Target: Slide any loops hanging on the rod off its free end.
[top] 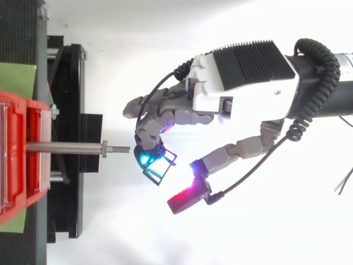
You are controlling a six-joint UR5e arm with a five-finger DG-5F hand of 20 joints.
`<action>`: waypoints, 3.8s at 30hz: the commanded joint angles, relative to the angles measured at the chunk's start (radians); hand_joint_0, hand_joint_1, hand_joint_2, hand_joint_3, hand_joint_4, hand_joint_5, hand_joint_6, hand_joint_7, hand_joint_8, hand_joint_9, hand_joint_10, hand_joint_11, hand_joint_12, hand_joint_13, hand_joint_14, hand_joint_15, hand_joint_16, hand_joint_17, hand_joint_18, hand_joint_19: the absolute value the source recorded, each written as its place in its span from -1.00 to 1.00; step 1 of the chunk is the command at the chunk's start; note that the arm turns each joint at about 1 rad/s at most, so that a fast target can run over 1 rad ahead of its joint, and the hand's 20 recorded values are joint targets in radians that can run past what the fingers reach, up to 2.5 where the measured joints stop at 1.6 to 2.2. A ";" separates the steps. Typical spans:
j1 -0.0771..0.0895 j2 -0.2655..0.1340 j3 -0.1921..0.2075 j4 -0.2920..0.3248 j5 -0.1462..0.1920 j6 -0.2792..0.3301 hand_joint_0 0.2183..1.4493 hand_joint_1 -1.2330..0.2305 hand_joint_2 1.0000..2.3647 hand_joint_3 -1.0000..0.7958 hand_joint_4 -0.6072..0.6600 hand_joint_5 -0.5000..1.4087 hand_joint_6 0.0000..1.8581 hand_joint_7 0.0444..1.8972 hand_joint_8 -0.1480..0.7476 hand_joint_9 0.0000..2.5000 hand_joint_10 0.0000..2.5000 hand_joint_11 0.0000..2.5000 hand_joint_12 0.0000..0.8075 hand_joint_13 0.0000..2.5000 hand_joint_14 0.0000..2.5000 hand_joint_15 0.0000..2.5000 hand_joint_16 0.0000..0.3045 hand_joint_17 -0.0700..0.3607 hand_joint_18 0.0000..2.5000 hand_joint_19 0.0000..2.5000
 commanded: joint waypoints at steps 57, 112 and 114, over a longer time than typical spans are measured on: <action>0.026 0.022 0.001 -0.158 0.091 0.301 -0.27 -0.48 -1.00 -0.44 0.22 -0.68 -0.08 0.02 0.01 -0.39 -0.99 -0.82 -0.21 -0.43 -1.00 -0.98 -0.69 -0.18 -0.34 -0.80; 0.026 0.022 -0.001 -0.174 0.091 0.315 -0.28 -0.42 -1.00 -0.44 0.20 -0.68 -0.07 0.01 0.02 -0.35 -0.99 -0.82 -0.23 -0.40 -1.00 -0.97 -0.70 -0.20 -0.32 -0.79; 0.026 0.022 0.001 -0.174 0.089 0.315 -0.25 -0.49 -1.00 -0.44 0.19 -0.68 -0.07 0.01 0.02 -0.35 -0.99 -0.81 -0.22 -0.40 -1.00 -0.97 -0.70 -0.20 -0.32 -0.79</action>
